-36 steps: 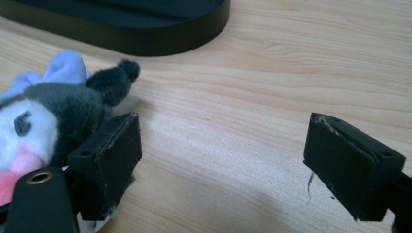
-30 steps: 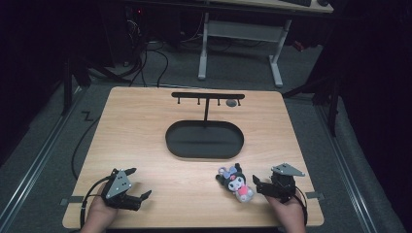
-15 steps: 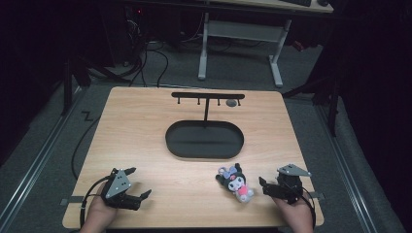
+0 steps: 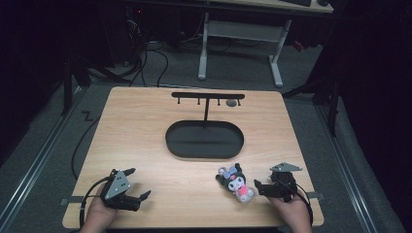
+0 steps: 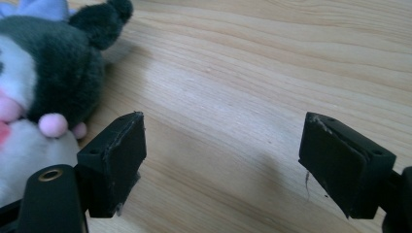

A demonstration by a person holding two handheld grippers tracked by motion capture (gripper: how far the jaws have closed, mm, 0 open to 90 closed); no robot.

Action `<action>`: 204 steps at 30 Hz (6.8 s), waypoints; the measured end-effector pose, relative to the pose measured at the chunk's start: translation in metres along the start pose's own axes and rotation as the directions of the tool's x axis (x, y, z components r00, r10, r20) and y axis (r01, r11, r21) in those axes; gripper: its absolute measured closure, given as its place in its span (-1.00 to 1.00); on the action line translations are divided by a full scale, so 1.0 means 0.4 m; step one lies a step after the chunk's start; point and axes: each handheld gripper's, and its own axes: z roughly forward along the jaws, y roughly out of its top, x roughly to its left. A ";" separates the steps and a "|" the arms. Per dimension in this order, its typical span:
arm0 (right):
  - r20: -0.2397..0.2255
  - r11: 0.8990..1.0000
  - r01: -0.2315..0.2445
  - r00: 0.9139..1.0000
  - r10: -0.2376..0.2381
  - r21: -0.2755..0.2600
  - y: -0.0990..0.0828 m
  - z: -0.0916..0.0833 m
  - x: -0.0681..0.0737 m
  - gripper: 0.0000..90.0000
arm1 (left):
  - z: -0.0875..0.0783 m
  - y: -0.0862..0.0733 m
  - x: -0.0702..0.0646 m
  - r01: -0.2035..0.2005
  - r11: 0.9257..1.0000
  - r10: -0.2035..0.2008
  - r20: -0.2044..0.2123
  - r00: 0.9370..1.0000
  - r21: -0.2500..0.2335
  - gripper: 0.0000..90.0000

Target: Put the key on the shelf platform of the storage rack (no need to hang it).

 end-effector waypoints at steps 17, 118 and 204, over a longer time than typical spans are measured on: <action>0.019 0.992 -0.005 1.000 0.003 0.126 0.008 -0.005 -0.014 -0.58 | -0.001 -0.002 0.002 0.000 1.000 0.000 -0.001 1.000 -0.004 -0.85; -0.165 0.886 0.230 0.970 -0.177 0.404 0.123 0.005 0.212 0.03 | 0.002 -0.003 0.004 0.005 1.000 -0.005 0.021 1.000 -0.004 -0.83; -0.141 0.946 0.199 0.976 -0.167 0.257 0.332 -0.027 0.167 0.06 | -0.019 -0.002 0.008 0.034 0.999 -0.034 0.003 0.999 -0.017 -0.99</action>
